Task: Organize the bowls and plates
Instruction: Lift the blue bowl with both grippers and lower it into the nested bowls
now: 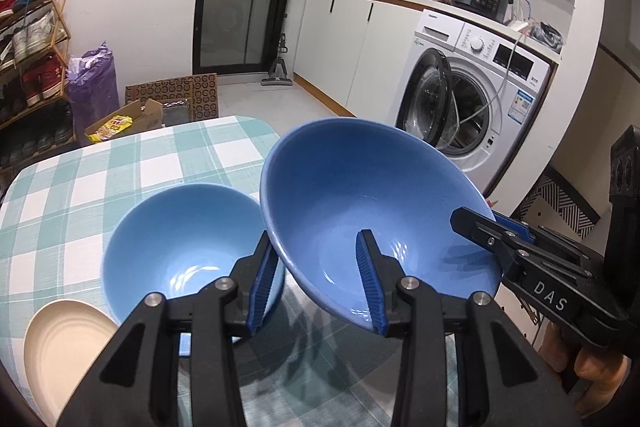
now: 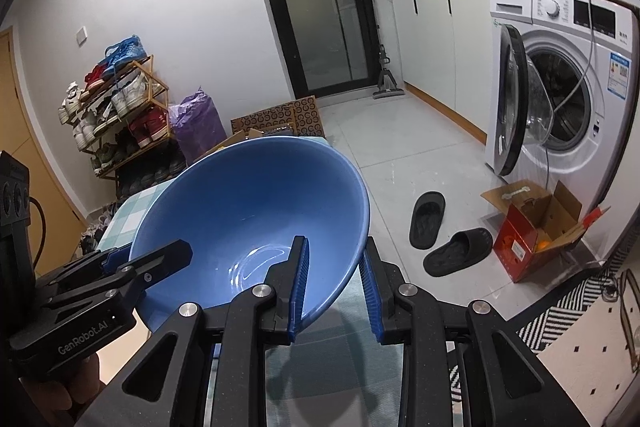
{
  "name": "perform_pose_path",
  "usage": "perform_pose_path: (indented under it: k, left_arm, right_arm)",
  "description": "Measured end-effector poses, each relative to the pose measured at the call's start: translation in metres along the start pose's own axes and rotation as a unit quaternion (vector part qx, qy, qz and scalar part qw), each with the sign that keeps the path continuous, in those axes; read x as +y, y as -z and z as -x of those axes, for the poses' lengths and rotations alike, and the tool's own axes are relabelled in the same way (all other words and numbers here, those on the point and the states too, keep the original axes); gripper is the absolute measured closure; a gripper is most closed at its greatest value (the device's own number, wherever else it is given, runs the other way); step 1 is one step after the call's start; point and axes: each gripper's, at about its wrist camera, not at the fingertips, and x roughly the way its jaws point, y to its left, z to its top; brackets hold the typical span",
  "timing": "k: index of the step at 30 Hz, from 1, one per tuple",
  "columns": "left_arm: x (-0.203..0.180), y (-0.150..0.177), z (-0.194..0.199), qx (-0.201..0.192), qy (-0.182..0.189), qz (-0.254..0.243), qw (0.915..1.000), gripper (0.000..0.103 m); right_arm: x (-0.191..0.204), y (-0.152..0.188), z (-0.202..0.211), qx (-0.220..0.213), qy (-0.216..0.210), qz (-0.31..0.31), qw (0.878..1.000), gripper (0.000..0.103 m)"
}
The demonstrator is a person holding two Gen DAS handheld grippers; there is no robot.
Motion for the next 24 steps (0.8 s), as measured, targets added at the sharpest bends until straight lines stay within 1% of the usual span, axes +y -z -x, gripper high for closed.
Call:
perform_pose_path:
  k: [13,24]
  left_arm:
    - [0.032,0.002,0.022,-0.018,-0.007,0.023,0.9996,0.064]
    - [0.057,0.001,0.039,-0.033,-0.015,0.041,0.9985,0.064]
  right_arm:
    - [0.045,-0.005,0.005,-0.004,-0.010,0.028,1.000,0.076]
    - [0.076,-0.010,0.000,-0.001,-0.021,0.047,0.999,0.076]
